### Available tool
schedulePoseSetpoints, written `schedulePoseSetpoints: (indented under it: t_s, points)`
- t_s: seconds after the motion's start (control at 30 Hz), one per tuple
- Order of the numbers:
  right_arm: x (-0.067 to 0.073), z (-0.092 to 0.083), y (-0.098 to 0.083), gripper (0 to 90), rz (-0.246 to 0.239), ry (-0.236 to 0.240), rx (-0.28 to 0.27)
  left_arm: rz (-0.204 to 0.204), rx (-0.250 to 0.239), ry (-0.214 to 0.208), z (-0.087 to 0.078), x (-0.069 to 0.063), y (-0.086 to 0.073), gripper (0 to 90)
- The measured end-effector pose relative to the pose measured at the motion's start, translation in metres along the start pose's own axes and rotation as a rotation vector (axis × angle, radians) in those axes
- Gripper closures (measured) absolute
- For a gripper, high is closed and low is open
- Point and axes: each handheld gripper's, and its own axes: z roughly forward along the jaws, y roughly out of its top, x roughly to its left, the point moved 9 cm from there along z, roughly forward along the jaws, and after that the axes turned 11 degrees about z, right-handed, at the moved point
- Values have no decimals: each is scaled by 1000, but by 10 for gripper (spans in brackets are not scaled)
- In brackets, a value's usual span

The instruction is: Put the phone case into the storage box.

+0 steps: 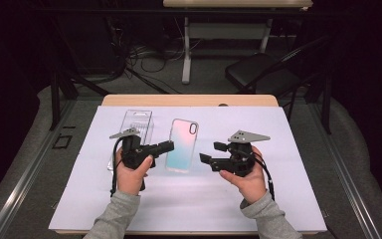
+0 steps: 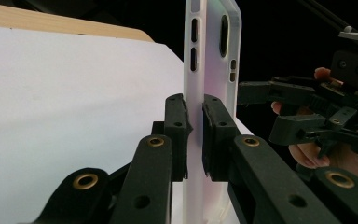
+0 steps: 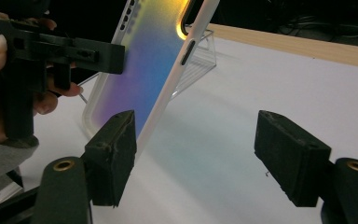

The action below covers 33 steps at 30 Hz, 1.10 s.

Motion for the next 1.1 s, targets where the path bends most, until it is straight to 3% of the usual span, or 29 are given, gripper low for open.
schedulePoseSetpoints:
  t_s: [0.2,0.53,0.87,1.1]
  points:
    - [3,-1,0,279,51,64,-8,8,1,-8,0,-3,-3,825]
    - [4,-1,0,232,87,93,-14,13,6,-18,1,-7,-5,825]
    - [4,-2,-1,226,78,100,-15,12,3,-23,1,-10,-6,825]
    - [4,-1,-3,284,55,95,-5,14,0,-22,-1,-11,-5,825]
